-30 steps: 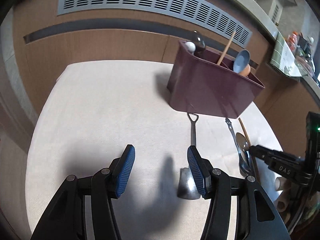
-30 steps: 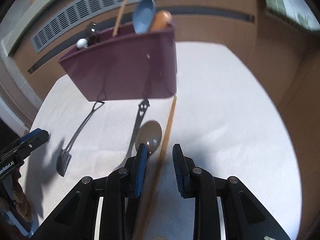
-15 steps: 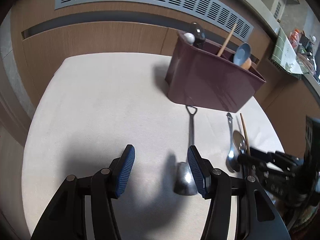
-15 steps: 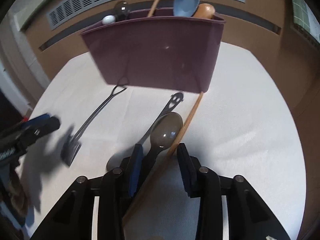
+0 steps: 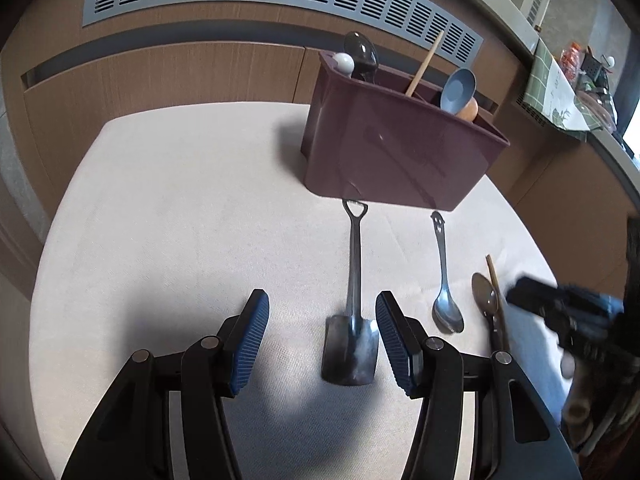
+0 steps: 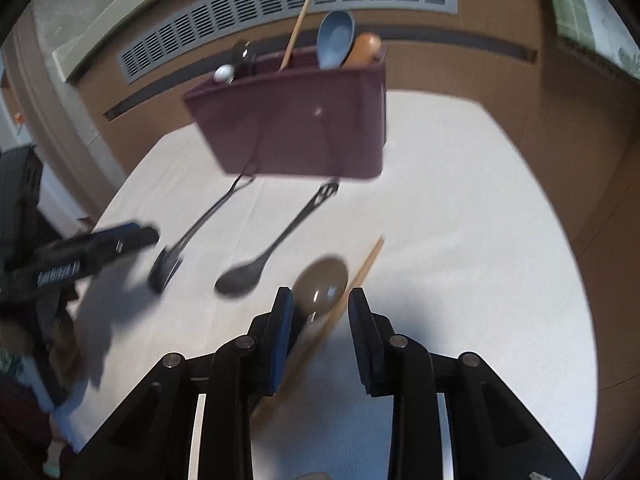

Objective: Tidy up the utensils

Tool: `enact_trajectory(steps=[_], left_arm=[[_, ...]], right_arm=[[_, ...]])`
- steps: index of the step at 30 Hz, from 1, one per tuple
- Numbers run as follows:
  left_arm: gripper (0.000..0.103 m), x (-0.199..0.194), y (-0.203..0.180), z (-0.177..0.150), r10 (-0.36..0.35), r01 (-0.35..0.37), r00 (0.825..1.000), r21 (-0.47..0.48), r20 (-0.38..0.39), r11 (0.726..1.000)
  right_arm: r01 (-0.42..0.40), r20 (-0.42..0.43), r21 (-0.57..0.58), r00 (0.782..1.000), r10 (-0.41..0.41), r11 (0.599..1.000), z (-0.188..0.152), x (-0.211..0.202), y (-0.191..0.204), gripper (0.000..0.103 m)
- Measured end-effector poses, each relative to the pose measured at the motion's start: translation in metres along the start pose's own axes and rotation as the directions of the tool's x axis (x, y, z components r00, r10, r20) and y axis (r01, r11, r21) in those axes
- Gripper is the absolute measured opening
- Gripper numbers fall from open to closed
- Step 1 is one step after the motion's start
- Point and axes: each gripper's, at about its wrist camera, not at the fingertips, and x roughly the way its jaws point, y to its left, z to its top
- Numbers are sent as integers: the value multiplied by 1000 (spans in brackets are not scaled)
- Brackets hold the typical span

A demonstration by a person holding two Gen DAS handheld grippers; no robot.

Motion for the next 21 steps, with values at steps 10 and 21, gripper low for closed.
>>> enact_trajectory(steps=[10,21], left_arm=[[58,-6,14,-6,-7,7,1000,4,0,1000],[60,3,-17,-22,-27,30,999,80,-40,996]], right_arm=[[64,-79,49,995,-60,997,48,68,32,28],[25,-97,-51,995,-30,998,8,38,14,6]])
